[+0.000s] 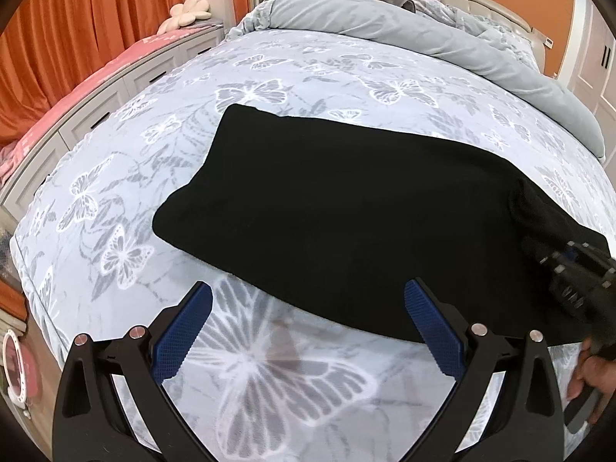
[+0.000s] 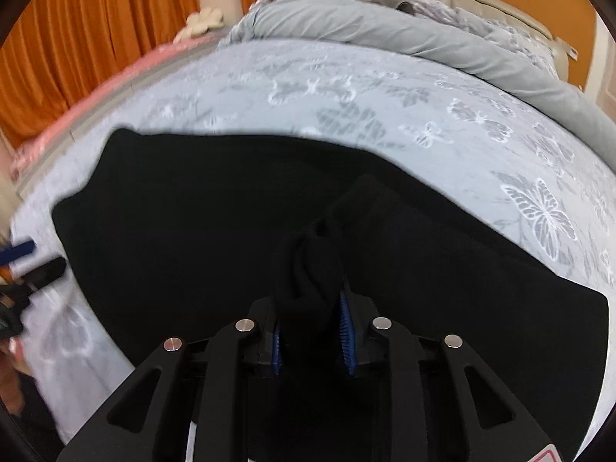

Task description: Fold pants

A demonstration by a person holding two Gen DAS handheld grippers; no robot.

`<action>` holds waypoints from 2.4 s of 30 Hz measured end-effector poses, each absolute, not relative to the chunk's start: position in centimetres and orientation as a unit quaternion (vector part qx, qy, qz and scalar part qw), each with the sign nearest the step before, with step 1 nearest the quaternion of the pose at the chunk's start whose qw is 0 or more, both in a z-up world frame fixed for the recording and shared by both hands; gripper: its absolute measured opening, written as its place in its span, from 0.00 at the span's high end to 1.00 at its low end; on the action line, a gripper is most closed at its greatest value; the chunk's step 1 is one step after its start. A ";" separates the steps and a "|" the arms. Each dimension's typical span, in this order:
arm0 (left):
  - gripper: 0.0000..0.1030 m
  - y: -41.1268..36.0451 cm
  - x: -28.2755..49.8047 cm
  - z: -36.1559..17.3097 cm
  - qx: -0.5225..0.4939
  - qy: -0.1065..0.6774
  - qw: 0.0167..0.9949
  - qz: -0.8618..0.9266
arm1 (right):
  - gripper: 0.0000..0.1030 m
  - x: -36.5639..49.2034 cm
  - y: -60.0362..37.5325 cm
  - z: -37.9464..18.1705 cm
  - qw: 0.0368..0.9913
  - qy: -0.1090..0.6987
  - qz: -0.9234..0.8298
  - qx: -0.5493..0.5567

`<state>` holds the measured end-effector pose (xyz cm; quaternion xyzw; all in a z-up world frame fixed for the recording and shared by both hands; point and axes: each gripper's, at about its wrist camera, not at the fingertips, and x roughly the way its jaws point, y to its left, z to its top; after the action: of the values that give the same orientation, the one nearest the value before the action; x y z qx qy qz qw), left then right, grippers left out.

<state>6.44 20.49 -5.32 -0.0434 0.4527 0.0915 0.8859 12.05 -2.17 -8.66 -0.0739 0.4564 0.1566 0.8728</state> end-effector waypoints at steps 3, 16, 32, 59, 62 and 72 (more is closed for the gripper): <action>0.05 20.4 6.7 -5.4 -0.049 0.459 0.883 0.084 | 0.43 11.3 -1.1 -8.9 0.873 0.447 0.170 -0.094; 0.05 16.7 8.7 -4.8 -0.094 0.470 0.877 0.032 | 0.25 8.4 -15.4 0.0 0.923 0.382 0.042 -0.029; 0.71 5.6 14.0 -9.2 -0.112 0.509 0.853 -0.033 | 0.18 6.4 -26.1 -1.9 0.896 0.439 -0.071 -0.011; 0.20 13.7 9.8 -3.8 -0.089 0.446 0.891 0.010 | 0.17 9.3 -19.6 -5.6 0.864 0.501 -0.022 -0.047; 0.15 18.5 9.6 -4.0 -0.121 0.453 0.881 0.058 | 0.16 10.2 -19.9 -8.5 0.838 0.543 -0.030 -0.054; 0.14 33.3 6.9 -6.2 -0.228 0.462 0.840 0.169 | 0.16 8.6 -23.9 -8.1 0.830 0.556 -0.012 0.049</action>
<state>6.91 33.26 -6.20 -0.2279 0.4623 0.1685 0.8402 8.58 -23.91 -8.08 0.0495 0.5562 -0.0116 0.8295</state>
